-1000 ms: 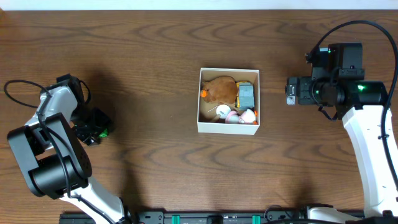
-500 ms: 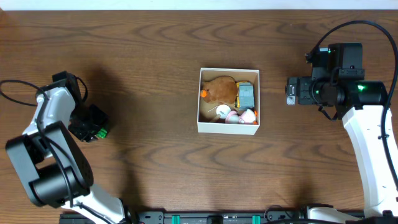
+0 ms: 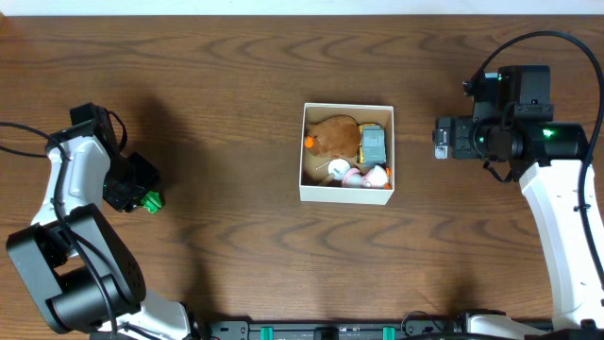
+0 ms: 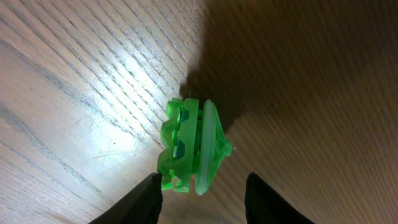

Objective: Pack container

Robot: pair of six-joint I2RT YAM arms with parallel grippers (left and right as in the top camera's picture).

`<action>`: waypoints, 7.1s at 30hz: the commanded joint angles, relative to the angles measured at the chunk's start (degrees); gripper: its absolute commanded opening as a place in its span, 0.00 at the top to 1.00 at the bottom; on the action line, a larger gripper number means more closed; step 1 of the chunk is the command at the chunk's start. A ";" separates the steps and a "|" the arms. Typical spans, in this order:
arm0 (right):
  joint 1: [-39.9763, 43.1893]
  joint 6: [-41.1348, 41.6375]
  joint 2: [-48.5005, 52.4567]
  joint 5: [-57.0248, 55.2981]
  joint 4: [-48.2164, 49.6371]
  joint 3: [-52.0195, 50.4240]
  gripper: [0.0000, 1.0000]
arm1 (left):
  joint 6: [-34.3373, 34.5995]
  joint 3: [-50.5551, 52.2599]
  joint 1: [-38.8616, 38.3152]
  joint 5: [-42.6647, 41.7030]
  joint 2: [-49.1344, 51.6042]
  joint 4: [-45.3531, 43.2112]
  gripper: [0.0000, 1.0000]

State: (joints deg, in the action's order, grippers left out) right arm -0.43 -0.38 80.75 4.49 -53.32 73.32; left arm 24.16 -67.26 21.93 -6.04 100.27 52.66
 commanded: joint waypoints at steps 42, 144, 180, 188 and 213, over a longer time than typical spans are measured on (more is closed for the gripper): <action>0.37 0.98 0.37 0.04 -0.09 -0.26 0.01 | 0.02 4.46 -0.61 -2.78 -2.56 -2.56 0.92; -12.50 14.93 -24.74 -20.39 19.98 -20.39 0.01 | -20.52 23.93 -16.55 -3.02 -68.72 -16.00 0.02; -15.08 18.38 -43.91 -22.16 9.79 -41.62 0.01 | -19.85 29.62 -16.55 -5.33 -86.93 0.57 0.02; -12.04 12.31 -58.23 -16.63 14.38 -46.93 0.01 | -19.85 29.62 -16.55 -5.33 -86.93 0.72 0.02; -3.72 -0.96 -80.43 -3.87 49.18 -73.00 0.01 | -19.85 29.62 -16.55 -5.33 -86.93 0.72 0.02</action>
State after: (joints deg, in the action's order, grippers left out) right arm -4.69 0.27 0.69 -0.80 -4.12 0.58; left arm 4.60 -37.82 5.21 -10.61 13.39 53.43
